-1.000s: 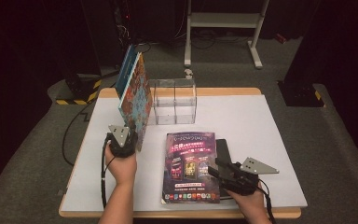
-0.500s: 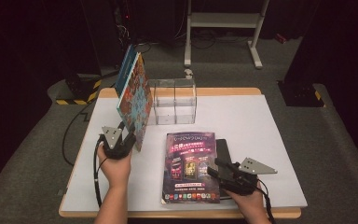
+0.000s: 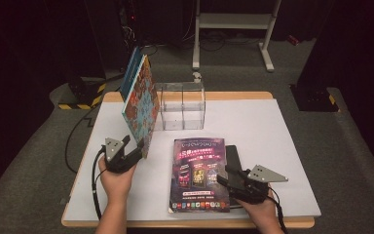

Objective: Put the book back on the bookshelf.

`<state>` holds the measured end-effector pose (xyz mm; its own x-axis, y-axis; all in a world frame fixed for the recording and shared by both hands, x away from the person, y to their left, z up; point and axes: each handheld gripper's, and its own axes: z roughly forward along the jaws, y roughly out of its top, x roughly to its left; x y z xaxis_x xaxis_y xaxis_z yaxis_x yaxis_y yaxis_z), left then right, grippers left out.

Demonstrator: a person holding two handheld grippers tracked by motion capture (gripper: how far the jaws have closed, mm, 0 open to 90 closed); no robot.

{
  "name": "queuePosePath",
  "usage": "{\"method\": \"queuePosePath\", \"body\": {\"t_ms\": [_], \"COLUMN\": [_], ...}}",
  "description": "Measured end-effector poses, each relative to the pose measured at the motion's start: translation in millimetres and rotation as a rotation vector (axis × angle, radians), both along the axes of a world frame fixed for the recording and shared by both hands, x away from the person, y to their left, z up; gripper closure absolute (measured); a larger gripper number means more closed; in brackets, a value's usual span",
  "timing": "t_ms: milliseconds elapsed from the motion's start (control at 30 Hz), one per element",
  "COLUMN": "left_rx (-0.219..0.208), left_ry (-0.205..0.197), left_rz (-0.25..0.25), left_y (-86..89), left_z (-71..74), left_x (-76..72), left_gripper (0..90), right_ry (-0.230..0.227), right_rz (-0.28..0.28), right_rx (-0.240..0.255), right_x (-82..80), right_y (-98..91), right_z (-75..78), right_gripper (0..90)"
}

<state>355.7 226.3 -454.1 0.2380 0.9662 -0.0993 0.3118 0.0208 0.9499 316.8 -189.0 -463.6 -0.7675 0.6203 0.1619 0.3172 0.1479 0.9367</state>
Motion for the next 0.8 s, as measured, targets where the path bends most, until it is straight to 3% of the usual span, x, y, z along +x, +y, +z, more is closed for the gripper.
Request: {"method": "queuePosePath", "body": {"t_ms": [233,400,533,600,700,800], "left_rx": [0.017,0.002,-0.068,-0.07,-0.066,-0.026], "left_ry": [0.046,0.138,0.174,0.206,0.202,0.208], "left_rz": [-0.039,-0.117,-0.181,-0.209,-0.24,-0.298], "left_y": [3.3,-0.5,-6.0,-11.9,-26.0,-47.1], "left_z": [-18.0,-28.7,-35.0,-36.4,-38.9,-40.4], "left_x": [-9.4,-16.0,-26.2,-31.0,-38.9,-40.6], "left_gripper": [30.4,23.6,25.7,24.9,30.9,29.7], "right_ry": [0.005,0.0,-0.025,-0.022,-0.013,-0.02], "right_rz": [-0.005,-0.005,-0.025,-0.038,-0.061,-0.081], "right_rx": [-0.014,-0.027,-0.053,-0.061,-0.08,-0.123], "right_x": [2.2,4.6,5.5,6.6,8.7,10.7], "right_y": [-1.1,-2.8,-4.7,-6.1,-7.0,-6.7], "right_z": [-1.4,-3.8,-4.7,-4.9,-5.3,-5.0], "right_gripper": [44.3,42.2,41.0,40.3,39.6,39.2]}}
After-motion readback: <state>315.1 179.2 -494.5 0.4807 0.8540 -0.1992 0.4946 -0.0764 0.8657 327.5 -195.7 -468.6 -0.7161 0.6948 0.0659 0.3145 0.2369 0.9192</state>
